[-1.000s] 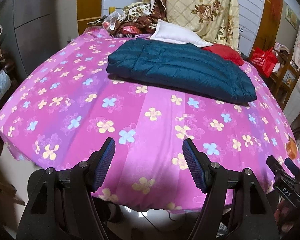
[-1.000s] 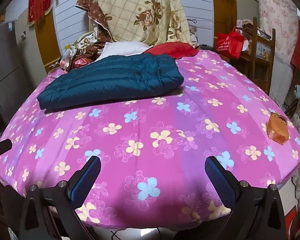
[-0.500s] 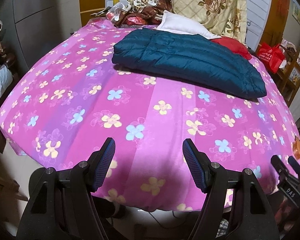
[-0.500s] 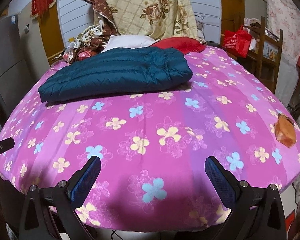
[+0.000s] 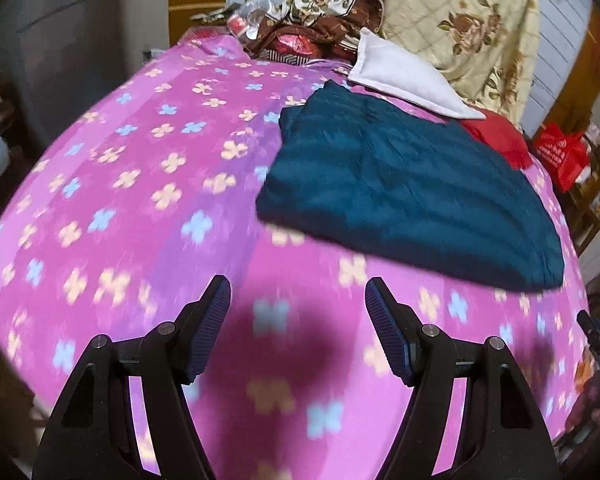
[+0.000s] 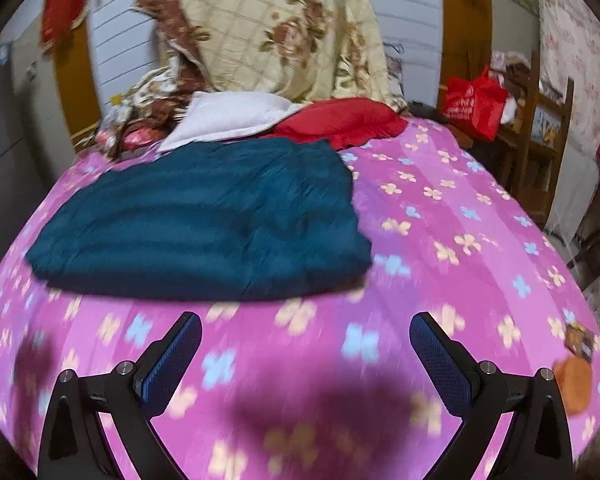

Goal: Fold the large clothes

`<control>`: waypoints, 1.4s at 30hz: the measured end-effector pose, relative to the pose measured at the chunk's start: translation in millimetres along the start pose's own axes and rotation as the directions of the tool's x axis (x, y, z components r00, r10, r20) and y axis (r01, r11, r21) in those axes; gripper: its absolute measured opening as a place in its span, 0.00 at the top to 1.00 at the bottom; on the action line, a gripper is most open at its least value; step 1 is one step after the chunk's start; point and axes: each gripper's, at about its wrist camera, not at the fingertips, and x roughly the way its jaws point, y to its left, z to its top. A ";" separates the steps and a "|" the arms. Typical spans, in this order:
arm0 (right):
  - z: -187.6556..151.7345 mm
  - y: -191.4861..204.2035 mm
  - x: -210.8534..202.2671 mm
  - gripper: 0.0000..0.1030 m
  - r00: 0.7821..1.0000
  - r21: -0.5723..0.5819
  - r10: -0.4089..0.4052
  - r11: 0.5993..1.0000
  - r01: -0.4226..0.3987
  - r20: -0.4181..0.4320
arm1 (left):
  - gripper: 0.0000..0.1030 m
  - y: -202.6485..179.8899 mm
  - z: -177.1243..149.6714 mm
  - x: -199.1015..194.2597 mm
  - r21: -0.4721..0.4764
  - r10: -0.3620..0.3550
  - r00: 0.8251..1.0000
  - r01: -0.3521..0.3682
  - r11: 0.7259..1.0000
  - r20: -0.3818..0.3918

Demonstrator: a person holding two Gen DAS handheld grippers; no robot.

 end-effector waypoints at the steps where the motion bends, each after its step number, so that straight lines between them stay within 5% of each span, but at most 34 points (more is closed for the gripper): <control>1: 12.4 -8.2 12.6 0.00 1.000 0.022 0.009 1.000 -0.009 -0.014 | 0.32 3.7 9.9 9.9 -0.014 -0.005 1.000 0.005 1.000 -0.013; 4: 43.5 -30.3 49.3 0.00 0.997 0.086 0.052 0.995 -0.047 -0.059 | 0.32 14.0 44.2 47.1 -0.057 -0.080 0.995 0.076 0.995 -0.059; 8: 76.3 -58.0 104.8 0.00 0.983 0.199 0.138 0.973 -0.113 -0.118 | 0.32 35.2 91.2 98.4 -0.189 -0.248 0.964 0.228 0.955 -0.092; 12: 93.1 -77.4 159.6 0.00 0.950 0.308 0.261 0.930 -0.199 -0.172 | 0.32 46.6 123.0 133.0 -0.267 -0.359 0.930 0.326 0.907 -0.084; 16: 97.2 -86.9 202.5 0.00 0.912 0.381 0.361 0.885 -0.269 -0.195 | 0.32 36.6 142.2 168.7 -0.223 -0.422 0.895 0.386 0.895 -0.142; 22: 99.5 -75.2 240.8 0.00 0.835 0.423 0.515 0.812 -0.403 -0.194 | 0.02 10.4 153.1 206.1 -0.173 -0.492 0.840 0.462 0.870 -0.230; 24: 102.5 -64.8 245.8 0.09 0.825 0.402 0.528 0.812 -0.423 -0.200 | 0.02 -5.8 151.2 209.9 -0.122 -0.447 0.862 0.430 0.894 -0.240; 25: 103.8 -59.0 247.7 0.21 0.820 0.405 0.536 0.807 -0.429 -0.201 | 0.12 -13.3 148.8 207.1 -0.089 -0.418 0.879 0.409 0.908 -0.228; 26: 105.3 -54.8 247.3 0.34 0.820 0.411 0.538 0.804 -0.430 -0.195 | 0.33 -16.7 147.9 201.7 -0.073 -0.405 0.889 0.399 0.914 -0.214; 29: 119.4 -40.2 233.8 0.57 0.829 0.370 0.531 0.816 -0.444 -0.177 | 0.69 -14.7 155.8 179.5 -0.069 -0.427 0.888 0.422 0.904 -0.172; 34: 156.5 -24.6 190.9 0.65 0.785 0.316 0.618 0.753 -0.577 -0.038 | 0.74 -4.3 183.9 135.9 -0.044 -0.450 0.889 0.447 0.893 -0.084; 36: 164.8 -14.7 181.2 0.65 0.778 0.276 0.629 0.748 -0.603 -0.005 | 0.74 -4.7 191.6 133.7 -0.041 -0.423 0.904 0.421 0.906 -0.061; 39: 162.5 -6.4 196.3 0.65 0.805 0.270 0.592 0.780 -0.564 -0.028 | 0.73 -2.5 192.4 156.8 -0.047 -0.340 0.936 0.337 0.940 -0.093; 42: 146.5 -13.5 226.8 0.63 0.835 0.320 0.543 0.809 -0.493 -0.087 | 0.58 4.0 179.6 189.2 -0.063 -0.264 0.955 0.257 0.964 -0.136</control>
